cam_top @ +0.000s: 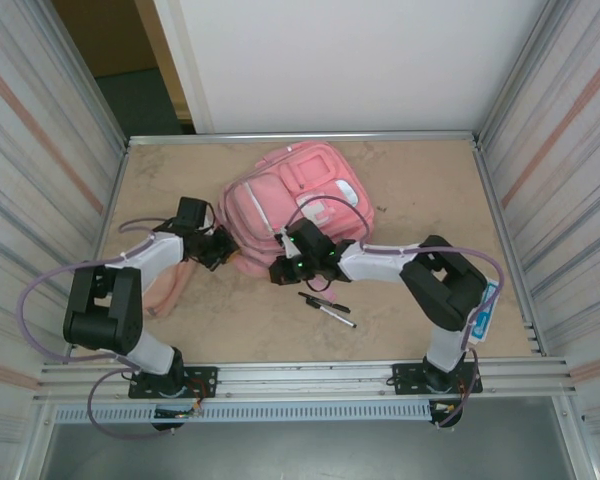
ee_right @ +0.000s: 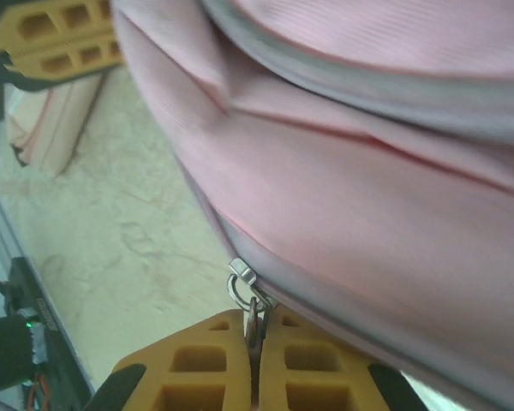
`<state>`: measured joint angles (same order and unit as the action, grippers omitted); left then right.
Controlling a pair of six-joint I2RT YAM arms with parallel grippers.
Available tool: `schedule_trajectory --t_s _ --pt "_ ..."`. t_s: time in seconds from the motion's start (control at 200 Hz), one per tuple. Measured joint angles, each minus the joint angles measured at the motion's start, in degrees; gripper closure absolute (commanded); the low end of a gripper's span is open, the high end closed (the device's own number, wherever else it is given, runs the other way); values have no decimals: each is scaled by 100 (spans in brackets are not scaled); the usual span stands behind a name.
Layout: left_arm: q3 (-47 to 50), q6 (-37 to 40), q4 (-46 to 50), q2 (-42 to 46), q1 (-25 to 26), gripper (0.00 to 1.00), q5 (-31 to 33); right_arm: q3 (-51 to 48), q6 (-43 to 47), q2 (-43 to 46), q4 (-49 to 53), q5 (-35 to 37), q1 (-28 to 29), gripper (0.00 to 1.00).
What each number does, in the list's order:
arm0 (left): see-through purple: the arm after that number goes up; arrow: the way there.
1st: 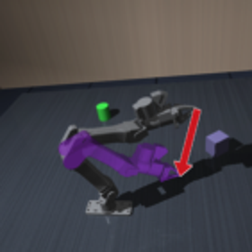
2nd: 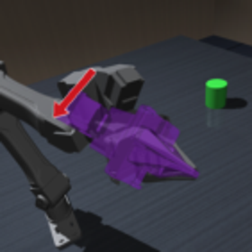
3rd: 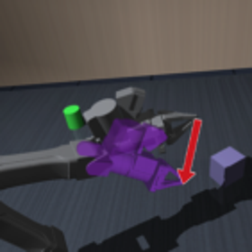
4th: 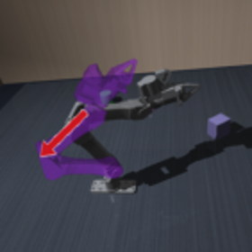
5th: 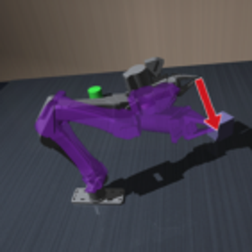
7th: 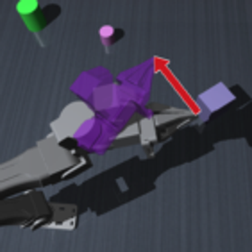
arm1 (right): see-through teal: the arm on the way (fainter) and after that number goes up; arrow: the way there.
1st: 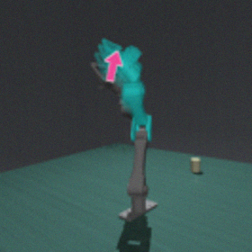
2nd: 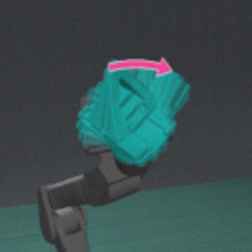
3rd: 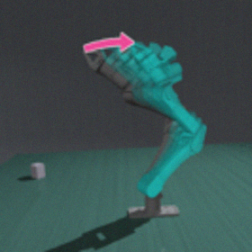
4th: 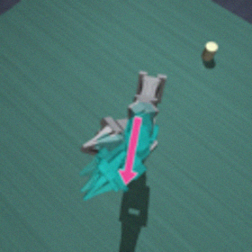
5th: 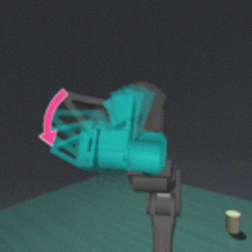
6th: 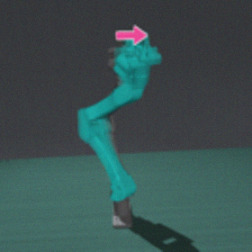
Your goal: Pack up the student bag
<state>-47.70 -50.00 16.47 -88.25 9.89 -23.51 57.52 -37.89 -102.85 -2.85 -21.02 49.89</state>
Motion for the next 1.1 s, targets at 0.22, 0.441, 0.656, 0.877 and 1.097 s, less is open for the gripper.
schedule_trajectory --t_s 0.22,0.441,0.656,0.877,1.097 --pt "-616 280 -61 -780 -52 92 -365 -42 70 142 107 269 -24 100" --pt "-1298 542 -295 -1375 -98 58 -625 363 79 -44 205 476 22 100" --pt "-439 420 -433 -179 -170 52 -214 1126 101 -549 380 323 192 100" --pt "590 20 -391 1235 658 49 251 1836 101 -1147 380 -70 251 100" --pt "619 -144 -485 931 673 64 623 1786 81 -1213 304 -175 315 100"
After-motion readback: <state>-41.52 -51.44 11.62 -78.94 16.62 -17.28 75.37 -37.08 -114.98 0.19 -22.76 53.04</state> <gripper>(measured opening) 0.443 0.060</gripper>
